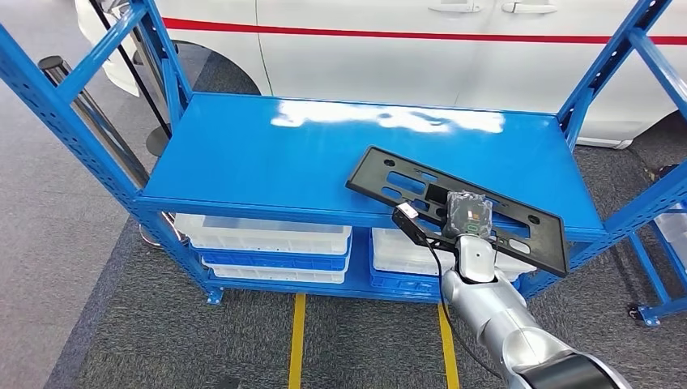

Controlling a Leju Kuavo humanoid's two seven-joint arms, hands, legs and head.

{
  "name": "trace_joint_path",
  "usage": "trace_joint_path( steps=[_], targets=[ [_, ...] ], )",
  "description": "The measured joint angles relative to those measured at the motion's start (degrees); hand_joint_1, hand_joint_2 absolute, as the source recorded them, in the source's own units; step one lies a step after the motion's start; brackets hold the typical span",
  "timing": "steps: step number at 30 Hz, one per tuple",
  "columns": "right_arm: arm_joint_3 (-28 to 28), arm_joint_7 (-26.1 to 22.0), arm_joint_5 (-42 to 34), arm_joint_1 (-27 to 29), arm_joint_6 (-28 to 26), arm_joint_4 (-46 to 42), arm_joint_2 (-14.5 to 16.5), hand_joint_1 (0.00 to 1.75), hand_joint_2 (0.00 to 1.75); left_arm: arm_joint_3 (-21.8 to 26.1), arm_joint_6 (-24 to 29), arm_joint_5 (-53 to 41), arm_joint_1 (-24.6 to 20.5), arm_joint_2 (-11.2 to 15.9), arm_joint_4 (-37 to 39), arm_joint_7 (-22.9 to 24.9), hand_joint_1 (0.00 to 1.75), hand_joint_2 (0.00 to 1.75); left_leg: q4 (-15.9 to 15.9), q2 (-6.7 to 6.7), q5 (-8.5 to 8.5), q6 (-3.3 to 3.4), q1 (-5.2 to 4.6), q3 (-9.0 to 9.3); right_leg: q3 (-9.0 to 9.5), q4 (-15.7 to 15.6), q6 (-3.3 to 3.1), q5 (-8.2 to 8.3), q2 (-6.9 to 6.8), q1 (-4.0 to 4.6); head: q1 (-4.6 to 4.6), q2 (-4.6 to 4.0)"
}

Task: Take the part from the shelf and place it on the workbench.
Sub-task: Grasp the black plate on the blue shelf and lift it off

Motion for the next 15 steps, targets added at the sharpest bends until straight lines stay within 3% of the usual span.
trace_joint_path(
  steps=[8, 12, 15],
  targets=[
    [-0.6, -1.3, -0.5, -0.1, -0.6, 0.0, -0.2, 1.74, 1.75, 0.1, 0.3, 0.0, 0.0, 0.0, 0.0, -0.5, 0.0, 0.0, 0.0, -0.02, -0.11, -0.11, 0.01, 0.0, -0.04, 0.0, 0.03, -0.16, 0.01, 0.01, 0.0, 0.0],
    [-1.1, -1.7, -0.9, 0.2, -1.5, 0.0, -0.6, 1.75, 1.75, 0.3, 0.5, 0.0, 0.0, -0.1, 0.0, -2.6, 0.0, 1.75, 0.0, -0.02, -0.12, -0.11, 0.03, 0.0, -0.05, 0.0, 0.03, -0.17, 0.0, 0.02, 0.0, 0.0],
    [-1.4, -2.7, -0.3, 0.8, -2.7, -0.2, -0.9, 1.75, 1.75, 0.5, 1.4, -0.1, -0.1, -0.1, 0.0, -4.2, 0.0, 1.75, 0.0, -0.02, -0.12, -0.11, 0.03, -0.01, -0.04, 0.0, 0.03, -0.17, -0.01, 0.02, 0.0, 0.0]
  ],
)
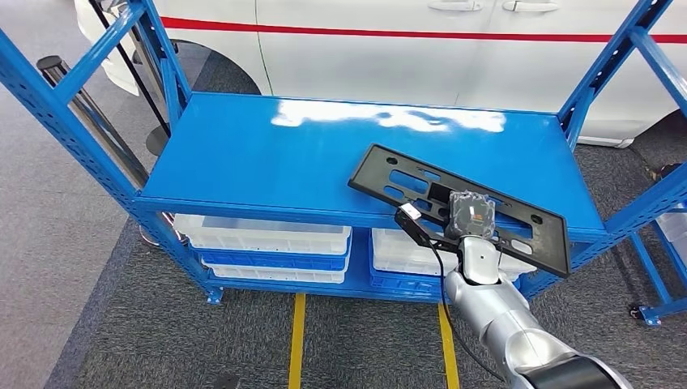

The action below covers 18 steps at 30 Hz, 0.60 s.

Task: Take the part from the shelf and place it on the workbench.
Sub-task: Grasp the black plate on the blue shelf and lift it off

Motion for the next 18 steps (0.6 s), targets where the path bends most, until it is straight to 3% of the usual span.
trace_joint_path(
  steps=[5, 12, 18],
  targets=[
    [-0.1, -0.5, 2.5, 0.8, -0.8, -0.9, -0.1, 1.75, 1.75, 1.0, 2.9, 0.8, -0.5, -0.1, 0.0, -0.1, 0.0, 1.75, 0.0, -0.02, 0.0, 0.0, 0.0, -0.01, -0.01, 0.0, 0.0, 0.0, 0.01, 0.0, 0.0, 0.0],
    [-0.1, -2.4, 5.7, 2.1, -0.8, -3.8, 0.0, 1.75, 1.75, 3.1, 1.4, 2.8, -0.4, -0.1, 0.0, -0.6, 0.0, 1.75, 0.0, -0.07, 0.0, 0.0, 0.0, -0.06, -0.06, 0.0, 0.0, -0.01, -0.01, 0.01, 0.0, 0.0],
    [1.9, -1.9, 10.4, 4.1, -0.8, -10.7, 0.3, 1.75, 1.75, 5.0, -0.4, 3.5, -0.5, -0.2, 0.0, -4.3, 0.0, 1.75, -0.1, -0.1, -0.01, -0.01, 0.0, -0.11, -0.14, 0.0, 0.0, -0.06, -0.08, 0.01, 0.0, 0.0]
  ],
)
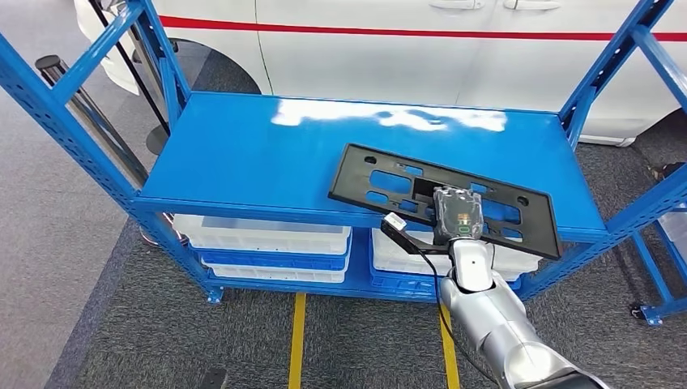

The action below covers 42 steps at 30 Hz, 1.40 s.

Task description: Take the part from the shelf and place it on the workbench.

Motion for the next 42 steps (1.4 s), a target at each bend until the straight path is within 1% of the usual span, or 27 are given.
trace_joint_path(
  steps=[3, 6, 9, 12, 16, 21, 25, 27, 28, 29, 30, 31, 32, 33, 34, 35, 36, 37, 38, 39, 40, 41, 42],
  targets=[
    [4.6, 2.6, 0.7, -0.1, 0.0, -4.0, -0.3, 1.75, 1.75, 0.2, -1.7, -1.1, -0.2, 0.0, 0.0, -2.2, 0.0, 1.75, 0.0, 0.0, 0.0, 0.0, 0.0, -0.01, -0.03, 0.0, -0.01, -0.01, 0.0, 0.0, 0.0, 0.0],
    [10.2, 4.1, 0.9, -1.1, 0.0, -6.5, -0.9, 1.75, 1.75, 0.2, -3.5, -1.7, -0.3, 0.0, 0.0, -2.9, 0.0, 1.75, 0.0, 0.0, 0.0, -0.01, 0.0, -0.01, -0.04, 0.0, -0.01, -0.02, 0.0, 0.0, -0.01, 0.0],
    [14.6, 4.6, 0.9, -2.5, 0.0, -7.7, -1.2, 1.75, 1.75, 0.2, -5.2, -2.1, -0.3, 0.0, 0.0, -3.2, 0.0, 1.75, 0.0, 0.0, 0.0, -0.01, 0.0, -0.01, -0.06, 0.0, -0.02, -0.02, -0.01, 0.0, -0.01, 0.0],
    [17.3, 4.4, 0.9, -3.6, 0.0, -8.2, -1.3, 1.75, 1.75, 0.2, -5.8, -2.0, -0.3, 0.0, 0.0, -2.9, 0.0, 1.75, 0.0, -0.02, 0.0, -0.01, 0.0, -0.02, -0.04, 0.1, -0.03, -0.03, -0.06, 0.0, 0.0, 0.0],
    [19.1, 3.8, 0.7, -4.2, 0.0, -8.3, -1.3, 1.75, 1.75, 0.2, -6.1, -1.7, -0.2, 0.0, 0.0, -2.6, 0.0, 1.75, 0.0, -0.05, -0.01, -0.01, -0.07, -0.05, -0.04, 0.0, -0.02, -0.03, -0.06, -0.02, 0.0, 0.0],
    [19.8, 3.0, 0.5, -4.3, 0.0, -8.1, -1.4, 1.75, 1.75, 0.4, -6.3, -2.1, -0.2, 0.0, 0.0, -2.4, 0.0, 1.75, 0.1, -0.12, -0.14, 0.12, -0.37, -0.11, -0.04, 0.0, 0.03, -0.04, -0.08, -0.28, 0.0, 0.0],
    [19.8, 2.5, 0.5, -4.2, 0.0, -7.3, -1.4, 1.75, 1.75, 0.6, -6.1, -2.5, -0.1, 0.0, 0.0, -2.0, 0.0, 1.75, 0.3, -0.14, -0.33, 0.42, -0.52, -0.21, 0.0, -0.2, 0.28, -0.06, -0.12, -0.53, 0.0, 0.0],
    [19.8, 2.5, 0.5, -4.3, 0.0, -7.0, -1.4, 1.75, 1.75, 0.6, -6.1, -2.5, -0.1, 0.0, 0.0, -2.0, 0.0, 1.75, -0.3, -0.11, -0.06, 0.79, -0.22, 0.15, 0.12, -0.1, 0.6, -0.39, -0.15, -0.44, 0.01, 0.0],
    [19.7, 2.5, 0.4, -4.3, 0.0, -6.8, -1.4, 1.75, 1.75, 0.6, -6.1, -2.5, -0.1, 0.0, 0.0, -1.9, 0.0, 1.75, -0.7, -0.06, 0.18, 1.02, 0.0, 0.39, -0.19, 0.8, 0.72, -1.24, -0.1, -0.42, 0.05, 0.0],
    [19.7, 2.5, 0.3, -4.4, 0.0, -6.7, -1.5, 1.75, 1.75, 0.6, -6.1, -2.5, -0.1, -0.1, 0.0, -1.9, 0.0, 1.75, -1.0, -0.01, 0.43, 1.24, 0.21, 0.62, -1.1, 3.0, 0.83, -2.73, -0.03, -0.42, 0.09, 0.0],
    [19.6, 2.4, 0.2, -4.4, 0.0, -6.5, -1.5, 1.75, 1.75, 0.6, -6.1, -2.5, -0.1, -0.1, 0.0, -1.9, 0.0, 1.75, -1.2, 0.04, 0.58, 1.34, 0.27, 0.69, -2.54, 6.2, 0.89, -4.6, 0.07, -0.53, 0.13, 0.0],
    [19.5, 2.3, 0.1, -4.3, 0.0, -6.3, -1.6, 1.75, 1.75, 0.6, -6.1, -2.6, -0.2, -0.1, 0.0, -1.9, 0.0, 1.75, -1.2, 0.03, 0.6, 1.4, 0.3, 0.67, -4.49, 10.2, 1.0, -6.45, 0.12, -0.62, 0.17, 0.0],
    [19.4, 2.2, 0.1, -4.2, 0.0, -6.0, -1.7, 1.75, 1.75, 0.6, -6.1, -2.6, -0.1, -0.1, 0.0, -1.9, 0.0, 1.75, -1.1, -0.02, 0.58, 1.4, 0.3, 0.64, -6.26, 13.6, 1.15, -7.6, 0.14, -0.75, 0.16, 0.0],
    [19.2, 2.1, 0.1, -3.9, 0.0, -5.7, -1.7, 1.75, 1.75, 0.6, -6.2, -2.7, -0.1, -0.1, 0.0, -1.8, 0.0, 1.75, -1.0, -0.1, 0.54, 1.35, 0.33, 0.61, -7.36, 15.5, 1.3, -7.63, 0.14, -0.93, 0.16, 0.0],
    [19.0, 2.1, 0.1, -3.7, 0.0, -5.4, -1.8, 1.75, 1.75, 0.6, -6.2, -2.7, -0.1, -0.1, 0.0, -1.8, 0.0, 1.75, -0.9, -0.21, 0.47, 1.26, 0.39, 0.58, -7.52, 15.4, 1.44, -6.5, 0.13, -1.14, 0.16, 0.0],
    [18.8, 2.0, 0.1, -3.6, 0.0, -5.2, -1.8, 1.75, 1.75, 0.6, -6.2, -2.8, 0.0, -0.1, 0.0, -1.8, 0.0, 1.75, -0.7, -0.33, 0.33, 1.06, 0.51, 0.56, -6.57, 13.0, 1.57, -4.42, 0.12, -1.37, 0.15, 0.0],
    [18.5, 1.9, 0.1, -3.5, 0.0, -5.0, -1.9, 1.75, 1.75, 0.7, -6.3, -2.8, 0.0, -0.1, 0.0, -1.7, 0.0, 1.75, -0.3, -0.44, 0.13, 0.75, 0.65, 0.5, -4.96, 9.1, 1.7, -2.24, 0.13, -1.61, 0.16, 0.0],
    [18.2, 1.7, 0.0, -3.5, 0.0, -4.9, -1.9, 1.75, 1.75, 0.7, -6.3, -2.9, 0.0, -0.1, 0.0, -1.7, 0.0, 1.75, 0.0, -0.54, -0.05, 0.36, 0.71, 0.34, -3.32, 5.6, 1.75, -0.58, 0.27, -1.59, 0.18, 0.0],
    [17.9, 1.4, -0.2, -3.5, 0.0, -4.8, -1.9, 1.75, 1.75, 0.7, -6.3, -3.0, 0.0, -0.1, 0.0, -1.7, 0.0, 1.75, 0.3, -0.61, -0.14, -0.08, 0.73, 0.2, -2.22, 3.2, 1.67, 0.44, 0.44, -1.5, 0.18, 0.0],
    [17.7, 1.0, -0.5, -3.5, 0.0, -4.7, -1.9, 1.75, 1.75, 0.7, -6.3, -3.1, -0.1, -0.1, 0.0, -1.6, 0.0, 1.75, 0.4, -0.67, -0.1, -0.49, 0.69, 0.06, -1.78, 2.0, 1.51, 0.71, 0.63, -1.34, 0.19, 0.0],
    [17.5, 0.4, -0.9, -3.4, 0.0, -4.5, -1.9, 1.75, 1.75, 0.7, -6.3, -3.2, -0.1, -0.1, 0.0, -1.6, 0.0, 1.75, 0.5, -0.73, 0.08, -0.9, 0.64, -0.07, -1.88, 2.1, 1.24, 0.76, 0.79, -1.07, 0.18, 0.0],
    [17.3, -0.3, -1.3, -3.4, 0.0, -4.4, -1.9, 1.75, 1.75, 0.7, -6.3, -3.3, 0.0, -0.1, 0.0, -1.6, 0.0, 1.75, 0.5, -0.76, 0.29, -1.26, 0.67, -0.15, -2.19, 2.1, 0.86, 0.93, 0.82, -1.07, 0.16, 0.0],
    [17.1, -0.8, -1.6, -3.3, 0.0, -4.2, -1.9, 1.75, 1.75, 0.7, -6.3, -3.4, 0.0, -0.1, 0.0, -1.6, 0.0, 1.75, 0.6, -0.75, 0.11, -1.56, 0.76, -0.37, -2.42, 2.0, 0.4, 1.13, 0.75, -1.1, 0.16, 0.0]
  ],
)
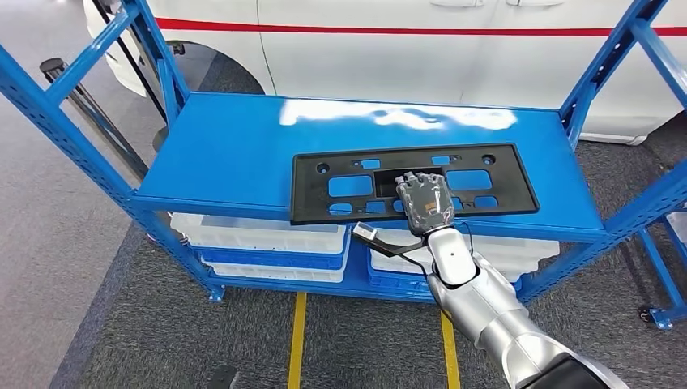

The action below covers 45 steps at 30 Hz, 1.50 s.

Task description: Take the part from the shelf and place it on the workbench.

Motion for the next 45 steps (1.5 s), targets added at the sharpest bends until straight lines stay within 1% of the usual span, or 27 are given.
trace_joint_path(
  steps=[2, 5, 6, 7, 8, 9, 11, 13, 16, 18, 20, 21, 22, 23, 25, 27, 28, 30, 31, 33, 35, 36, 37, 39, 41, 43, 45],
  targets=[
    [-0.4, -0.7, -0.4, 0.0, 0.0, 0.4, 0.1, 1.75, 1.75, 0.0, 0.0, -0.1, 0.0, 0.0, 0.0, 0.0, 0.0, 1.75, 2.5, 0.13, -2.51, -0.4, 0.14, -1.15, -0.56, -0.3, -1.17, 0.67, -0.19, -0.1, -0.03, 0.0],
    [-0.6, -0.8, -0.4, 0.1, 0.0, 1.0, 0.2, 1.75, 1.75, 0.0, 0.0, -0.1, 0.0, 0.0, 0.0, 0.0, 0.0, 1.75, 13.1, 0.26, -9.25, -0.67, 0.15, -4.65, -1.87, -0.3, -2.29, 1.67, -0.5, 0.38, -0.05, 0.0],
    [-0.6, -0.8, -0.4, 0.1, 0.0, 1.1, 0.2, 1.75, 1.75, 0.0, 0.0, -0.1, 0.0, 0.0, 0.0, 0.0, 0.0, 1.75, 15.6, 0.26, -10.18, -0.64, 0.11, -5.12, -2.37, -0.2, -2.42, 2.0, -0.57, 0.61, -0.05, 0.0],
    [-0.6, -0.9, -0.4, 0.2, 0.0, 1.3, 0.2, 1.75, 1.75, 0.0, 0.0, -0.1, 0.0, 0.0, 0.0, 0.0, 0.0, 1.75, 16.1, 0.26, -9.98, -0.5, 0.06, -4.64, -2.86, -0.1, -2.48, 2.3, -0.6, 0.83, -0.05, 0.0],
    [-0.7, -0.9, -0.4, 0.2, 0.0, 1.5, 0.2, 1.75, 1.75, 0.0, 0.0, -0.1, 0.0, 0.0, 0.0, 0.0, 0.0, 1.75, 14.5, 0.26, -8.83, -0.22, -0.05, -3.11, -3.31, 0.1, -2.49, 2.59, -0.61, 1.02, -0.05, 0.0],
    [-0.7, -1.1, -0.4, 0.2, 0.0, 1.6, 0.2, 1.75, 1.75, 0.1, 0.0, -0.1, -0.1, 0.0, 0.0, 0.0, 0.0, 1.75, 11.0, 0.26, -7.25, 0.23, -0.23, -0.6, -3.7, 0.2, -2.46, 2.84, -0.61, 1.17, -0.05, 0.0],
    [-0.8, -1.6, -0.4, 0.1, 0.0, 1.8, 0.2, 1.75, 1.75, 0.1, 0.0, -0.1, -0.2, 0.1, 0.0, 0.0, 0.0, 1.75, 3.2, 0.29, -5.75, 1.12, -0.72, 4.4, -4.24, 0.4, -2.15, 3.39, -0.64, 1.38, -0.03, 0.0],
    [-1.0, -2.2, -0.4, 0.0, 0.0, 2.1, 0.3, 1.75, 1.75, 0.1, 0.0, -0.3, -0.3, 0.2, 0.0, 0.0, 0.0, 1.75, -0.4, 0.27, -5.65, 1.49, -1.17, 6.38, -4.43, 0.3, -1.5, 4.13, -0.69, 1.26, -0.03, 0.0],
    [-1.2, -2.7, -0.4, 0.1, 0.0, 2.7, 0.4, 1.75, 1.75, 0.1, -0.1, -0.5, -0.2, 0.2, 0.0, 0.0, 0.0, 1.75, -1.5, 0.39, -3.98, 1.98, -0.99, 5.99, -4.69, 0.1, -0.38, 4.41, -0.61, 1.08, 0.0, 0.0],
    [-1.5, -2.8, -0.6, 0.0, 0.0, 3.0, 0.4, 1.75, 1.75, 0.2, -0.1, -0.6, -0.2, 0.2, 0.0, 0.0, 0.0, 1.75, -2.1, 0.63, -2.56, 2.61, -0.62, 5.06, -5.82, 3.2, 0.18, 0.64, -0.49, 1.02, 0.11, 0.0],
    [-1.8, -2.8, -0.9, 0.0, 0.0, 3.4, 0.3, 1.75, 1.75, 0.2, -0.2, -0.9, -0.2, 0.2, 0.0, 0.0, 0.0, 1.75, -2.0, 0.7, -1.48, 2.89, -0.71, 3.51, -7.65, 10.2, 0.62, -4.61, -0.46, 0.81, 0.18, 0.0],
    [-1.9, -2.8, -1.1, 0.1, 0.0, 3.6, 0.3, 1.75, 1.75, 0.2, -0.2, -1.0, -0.1, 0.2, 0.0, 0.1, 0.0, 1.75, -1.8, 0.71, -0.99, 2.85, -0.72, 2.68, -8.23, 13.4, 0.83, -5.95, -0.46, 0.7, 0.19, 0.0],
    [-2.0, -2.8, -1.3, 0.2, 0.0, 3.8, 0.2, 1.75, 1.75, 0.2, -0.3, -1.1, -0.1, 0.2, 0.0, 0.1, 0.0, 1.75, -1.6, 0.71, -0.53, 2.76, -0.7, 1.81, -8.07, 15.1, 0.99, -5.86, -0.47, 0.59, 0.19, 0.0],
    [-2.0, -2.9, -1.4, 0.2, 0.0, 4.0, 0.2, 1.75, 1.75, 0.2, -0.3, -1.2, 0.0, 0.2, 0.0, 0.1, 0.0, 1.75, -1.3, 0.71, -0.13, 2.65, -0.66, 0.96, -6.98, 14.8, 1.1, -4.7, -0.48, 0.48, 0.19, 0.0],
    [-2.2, -2.9, -1.5, 0.2, 0.0, 4.3, 0.2, 1.75, 1.75, 0.2, -0.3, -1.3, 0.0, 0.2, 0.0, 0.2, 0.0, 1.75, -0.5, 0.69, 0.46, 2.28, -0.6, -0.55, -2.27, 9.0, 1.06, -2.25, -0.46, 0.25, 0.18, 0.0],
    [-2.4, -3.0, -1.6, 0.2, -0.1, 4.4, 0.2, 1.75, 1.75, 0.2, -0.3, -1.3, 0.1, 0.2, 0.0, 0.2, 0.0, 1.75, 0.1, 0.65, 1.06, 1.66, -0.72, -1.47, 2.06, 2.1, 0.54, -2.41, -0.32, 0.44, 0.15, 0.0],
    [-2.5, -3.0, -1.6, 0.2, -0.1, 4.4, 0.1, 1.75, 1.75, 0.2, -0.3, -1.3, 0.1, 0.2, 0.0, 0.2, 0.0, 1.75, 0.1, 0.64, 1.47, 1.3, -0.78, -1.7, 2.95, 0.3, 0.2, -2.94, -0.24, 0.62, 0.16, 0.0],
    [-2.6, -3.1, -1.9, 0.2, -0.1, 4.5, 0.1, 1.75, 1.75, 0.2, -0.3, -1.4, 0.1, 0.2, 0.0, 0.2, 0.0, 1.75, -0.1, 0.54, 2.34, 0.6, -0.83, -1.97, 2.66, -0.3, -0.65, -2.33, -0.23, 0.68, 0.14, 0.0],
    [-2.7, -3.3, -2.1, 0.2, -0.1, 4.6, 0.1, 1.75, 1.75, 0.2, -0.3, -1.5, 0.2, 0.3, 0.0, 0.2, 0.0, 1.75, 0.1, 0.47, 2.03, 0.31, -0.79, -2.31, 2.33, -0.5, -1.16, -1.81, -0.35, 0.57, 0.14, 0.0],
    [-3.0, -3.6, -2.5, 0.2, -0.1, 4.7, 0.1, 1.75, 1.75, 0.2, -0.3, -1.7, 0.3, 0.3, 0.0, 0.2, 0.0, 1.75, 3.2, 0.37, -1.63, -0.16, -0.68, -3.63, 1.2, -0.9, -2.27, -0.48, -0.61, 0.32, 0.1, 0.0],
    [-3.3, -3.8, -2.8, 0.2, -0.1, 4.8, 0.1, 1.75, 1.75, 0.2, -0.3, -2.0, 0.3, 0.3, 0.0, 0.2, 0.0, 1.75, 10.0, 0.4, -7.29, -0.43, -0.56, -5.45, -0.26, -0.8, -2.74, 0.77, -0.74, 0.5, 0.06, 0.0],
    [-3.5, -3.9, -3.0, 0.2, -0.1, 4.9, 0.1, 1.75, 1.75, 0.2, -0.3, -2.1, 0.2, 0.3, 0.0, 0.2, 0.0, 1.75, 13.4, 0.41, -8.91, -0.51, -0.55, -6.04, -1.11, -0.8, -2.73, 1.39, -0.78, 0.59, 0.07, 0.0],
    [-3.6, -4.0, -3.1, 0.2, -0.1, 5.0, 0.1, 1.75, 1.75, 0.2, -0.3, -2.2, 0.2, 0.3, 0.0, 0.2, 0.0, 1.75, 15.8, 0.41, -9.17, -0.52, -0.55, -6.05, -1.96, -0.7, -2.72, 2.0, -0.81, 0.66, 0.07, 0.0],
    [-3.9, -4.2, -3.3, 0.2, -0.1, 5.2, 0.1, 1.75, 1.75, 0.2, -0.3, -2.3, 0.2, 0.3, 0.0, 0.2, 0.0, 1.75, 15.2, 0.41, -6.54, -0.33, -0.56, -3.48, -3.64, -0.4, -2.56, 3.17, -0.84, 0.74, 0.07, 0.0],
    [-4.2, -4.4, -3.4, 0.2, -0.1, 5.2, 0.1, 1.75, 1.75, 0.2, -0.1, -2.3, 0.0, 0.3, 0.0, 0.3, 0.0, 1.75, 8.0, 0.4, -4.6, 0.17, -0.68, 2.27, -4.99, 0.0, -2.21, 4.17, -0.81, 0.82, 0.05, 0.0],
    [-4.7, -4.5, -3.4, -0.1, -0.1, 5.4, 0.1, 1.75, 1.75, 0.2, 0.0, -2.3, -0.3, 0.4, 0.0, 0.3, 0.0, 1.75, 1.0, 0.31, -5.49, 0.59, -0.97, 6.69, -5.75, 0.1, -1.63, 5.2, -0.85, 0.86, 0.12, 0.0],
    [-5.0, -4.6, -3.5, -0.6, -0.1, 5.8, 0.2, 1.75, 1.75, 0.2, 0.1, -2.2, -0.5, 0.4, 0.0, 0.4, 0.0, 1.75, -1.2, 0.24, -5.65, 1.01, -1.15, 7.15, -6.06, -0.3, -0.89, 6.52, -0.87, 0.85, 0.17, 0.0]
  ],
)
